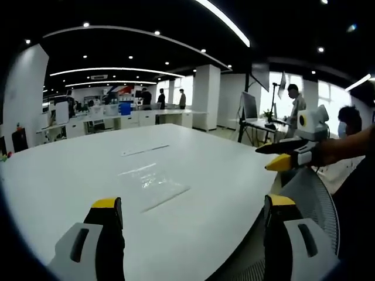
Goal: Open the resealable bag by pulling the two sides of the seal apart until the entire bag opening is separated and visibly accessible.
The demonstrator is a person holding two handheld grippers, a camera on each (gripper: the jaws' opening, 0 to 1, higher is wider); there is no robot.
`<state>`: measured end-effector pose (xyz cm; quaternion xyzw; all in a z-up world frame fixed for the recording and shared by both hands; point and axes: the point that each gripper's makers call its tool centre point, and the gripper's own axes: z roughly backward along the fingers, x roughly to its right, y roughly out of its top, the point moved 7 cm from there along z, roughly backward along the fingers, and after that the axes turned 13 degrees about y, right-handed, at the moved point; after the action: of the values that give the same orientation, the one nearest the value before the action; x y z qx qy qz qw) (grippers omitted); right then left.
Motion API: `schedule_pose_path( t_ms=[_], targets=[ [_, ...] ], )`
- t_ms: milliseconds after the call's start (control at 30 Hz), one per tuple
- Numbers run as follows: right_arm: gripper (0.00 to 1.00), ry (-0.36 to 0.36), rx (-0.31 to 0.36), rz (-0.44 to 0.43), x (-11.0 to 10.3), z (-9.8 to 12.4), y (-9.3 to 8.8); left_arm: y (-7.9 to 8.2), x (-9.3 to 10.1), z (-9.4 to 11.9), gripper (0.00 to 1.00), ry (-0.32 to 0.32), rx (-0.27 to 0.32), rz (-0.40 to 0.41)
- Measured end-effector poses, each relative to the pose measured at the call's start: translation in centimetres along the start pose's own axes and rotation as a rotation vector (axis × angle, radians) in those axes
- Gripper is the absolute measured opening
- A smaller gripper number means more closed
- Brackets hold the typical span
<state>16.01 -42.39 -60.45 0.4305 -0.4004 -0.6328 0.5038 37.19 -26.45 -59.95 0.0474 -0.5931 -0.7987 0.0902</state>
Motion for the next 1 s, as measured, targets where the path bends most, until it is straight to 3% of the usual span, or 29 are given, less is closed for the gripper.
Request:
schedule_pose_path(
  t_ms=[533,1000],
  targets=[
    [0.69,-0.029,0.0,0.0,-0.16,0.05,-0.01,-0.09,-0.22,-0.42,0.99,-0.053,-0.006,-0.007],
    [0.68,-0.019,-0.017,0.004,-0.24,-0.03,-0.18,-0.5,-0.01,-0.17,0.99,-0.053,-0.01,-0.01]
  ],
)
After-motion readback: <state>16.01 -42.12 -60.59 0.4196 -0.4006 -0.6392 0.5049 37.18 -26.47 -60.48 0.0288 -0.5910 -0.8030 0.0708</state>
